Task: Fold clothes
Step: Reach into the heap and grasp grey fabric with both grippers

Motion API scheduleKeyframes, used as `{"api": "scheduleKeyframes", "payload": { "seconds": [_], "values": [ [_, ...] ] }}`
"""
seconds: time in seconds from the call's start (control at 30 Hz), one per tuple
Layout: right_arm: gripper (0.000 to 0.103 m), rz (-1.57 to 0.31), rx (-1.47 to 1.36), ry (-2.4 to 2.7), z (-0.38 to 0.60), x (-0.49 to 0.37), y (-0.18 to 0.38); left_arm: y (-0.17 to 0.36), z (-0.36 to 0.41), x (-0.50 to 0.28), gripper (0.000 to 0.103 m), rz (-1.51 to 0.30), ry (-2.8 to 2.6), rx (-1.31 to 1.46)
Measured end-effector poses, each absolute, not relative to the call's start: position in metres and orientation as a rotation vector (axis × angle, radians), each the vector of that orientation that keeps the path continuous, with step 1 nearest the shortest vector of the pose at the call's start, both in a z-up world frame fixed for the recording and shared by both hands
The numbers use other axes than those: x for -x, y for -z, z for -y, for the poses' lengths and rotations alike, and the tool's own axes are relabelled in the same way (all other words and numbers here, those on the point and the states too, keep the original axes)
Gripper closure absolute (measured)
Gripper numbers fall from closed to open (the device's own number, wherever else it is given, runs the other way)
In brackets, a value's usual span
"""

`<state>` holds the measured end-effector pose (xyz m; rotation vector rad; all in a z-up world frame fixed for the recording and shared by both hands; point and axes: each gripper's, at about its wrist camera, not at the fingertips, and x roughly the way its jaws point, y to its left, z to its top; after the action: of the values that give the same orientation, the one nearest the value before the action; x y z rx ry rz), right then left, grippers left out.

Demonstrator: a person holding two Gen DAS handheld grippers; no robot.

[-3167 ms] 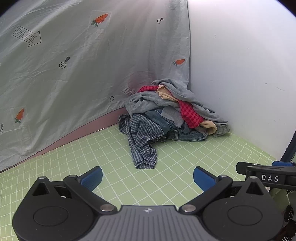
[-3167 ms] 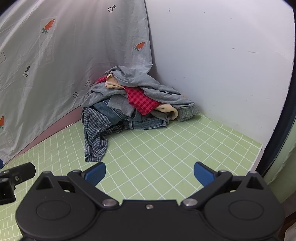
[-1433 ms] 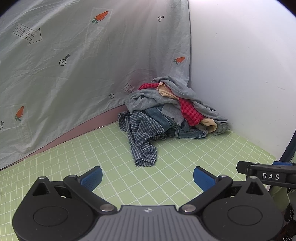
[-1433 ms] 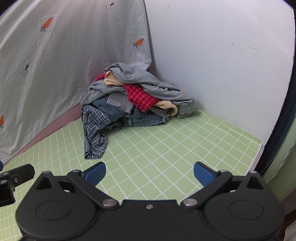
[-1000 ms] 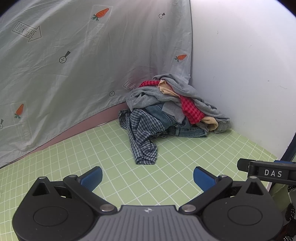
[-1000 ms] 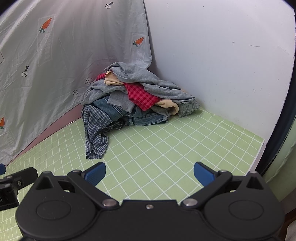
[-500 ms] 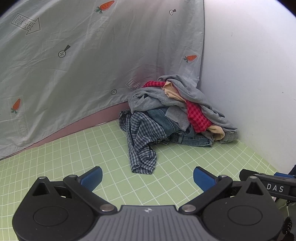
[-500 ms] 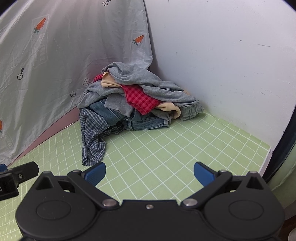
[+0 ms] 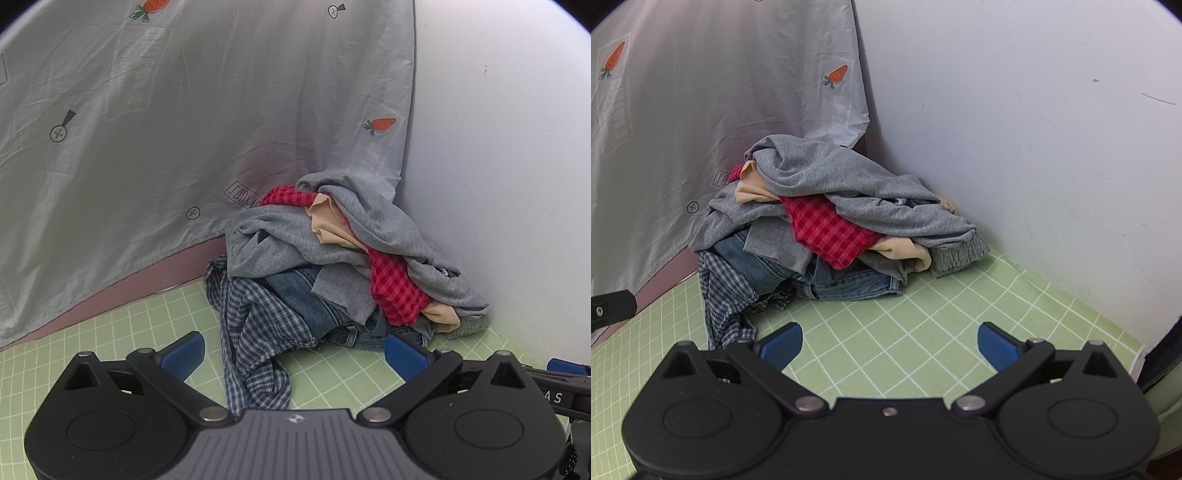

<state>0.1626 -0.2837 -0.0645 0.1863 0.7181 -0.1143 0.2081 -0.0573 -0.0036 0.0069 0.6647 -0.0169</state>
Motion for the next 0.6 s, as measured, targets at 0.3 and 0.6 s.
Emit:
{"api": "scheduleKeyframes", "payload": {
  "seconds": [0.3, 0.6],
  "values": [
    [0.005, -0.683, -0.214, 0.167, 0.315, -0.293, 0.077, -0.001, 0.086, -0.351, 0.015, -0.62, 0.069, -0.107],
    [0.009, -0.698, -0.347, 0.223, 0.338, -0.406, 0.109, 0.01, 0.119, -0.479, 0.037, -0.64, 0.178, -0.154]
  ]
}}
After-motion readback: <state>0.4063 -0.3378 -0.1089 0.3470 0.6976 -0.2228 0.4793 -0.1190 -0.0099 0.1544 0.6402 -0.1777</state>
